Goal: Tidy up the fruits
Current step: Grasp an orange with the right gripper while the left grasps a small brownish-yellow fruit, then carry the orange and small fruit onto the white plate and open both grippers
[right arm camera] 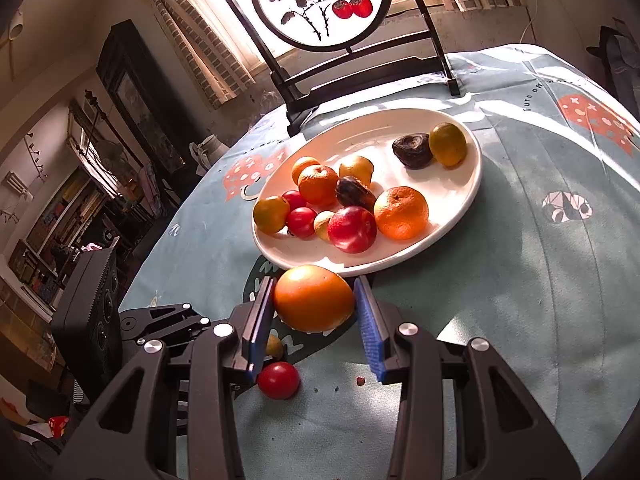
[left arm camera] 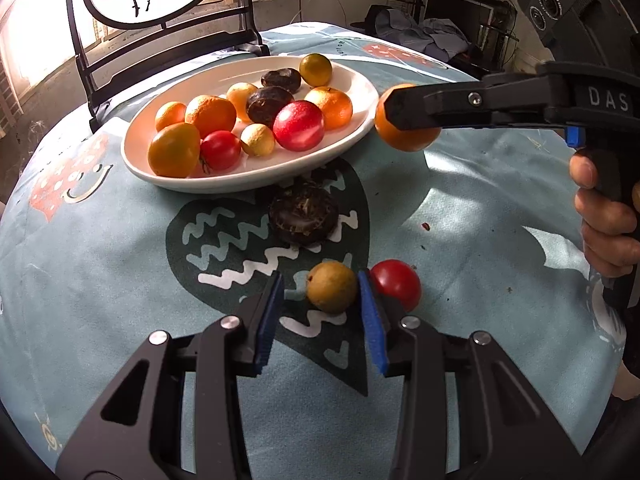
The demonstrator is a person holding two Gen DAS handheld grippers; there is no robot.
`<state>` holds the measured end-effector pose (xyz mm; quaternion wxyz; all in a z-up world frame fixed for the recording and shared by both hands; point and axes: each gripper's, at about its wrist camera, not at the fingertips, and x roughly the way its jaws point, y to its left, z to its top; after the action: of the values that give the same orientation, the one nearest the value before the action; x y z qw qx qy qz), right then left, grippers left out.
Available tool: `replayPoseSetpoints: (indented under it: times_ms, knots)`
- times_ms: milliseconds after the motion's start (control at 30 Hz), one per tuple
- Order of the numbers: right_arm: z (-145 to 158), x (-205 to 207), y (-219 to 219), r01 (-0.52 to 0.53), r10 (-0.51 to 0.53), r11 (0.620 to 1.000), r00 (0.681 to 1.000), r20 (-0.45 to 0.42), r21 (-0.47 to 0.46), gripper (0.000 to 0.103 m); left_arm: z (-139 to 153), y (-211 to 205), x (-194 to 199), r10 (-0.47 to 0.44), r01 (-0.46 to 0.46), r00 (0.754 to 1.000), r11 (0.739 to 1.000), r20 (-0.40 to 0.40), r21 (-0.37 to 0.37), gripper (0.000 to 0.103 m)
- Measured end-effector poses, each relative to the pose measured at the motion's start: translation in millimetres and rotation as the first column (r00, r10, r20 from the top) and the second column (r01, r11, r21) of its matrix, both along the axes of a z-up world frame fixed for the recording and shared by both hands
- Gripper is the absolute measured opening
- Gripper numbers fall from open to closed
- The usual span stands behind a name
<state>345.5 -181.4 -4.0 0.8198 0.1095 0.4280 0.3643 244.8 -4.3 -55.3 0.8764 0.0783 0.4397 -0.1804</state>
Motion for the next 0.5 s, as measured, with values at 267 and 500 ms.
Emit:
replayPoseSetpoints:
  times_ms: [267, 500]
  knots:
    - [-0.5, -0.2, -1.2, 0.008, -0.008, 1.000, 1.000, 0.003, -0.006, 0.041, 0.1, -4.2, -5.0, -0.018, 0.018, 1.000, 1.000, -0.001, 0.011, 0.027]
    - [1.8, -1.3, -0.5, 0.001, -0.001, 1.000, 1.000, 0.010, -0.005, 0.041, 9.6, 1.8, -8.5, -0.007, 0.007, 1.000, 1.000, 0.024, 0.006, 0.026]
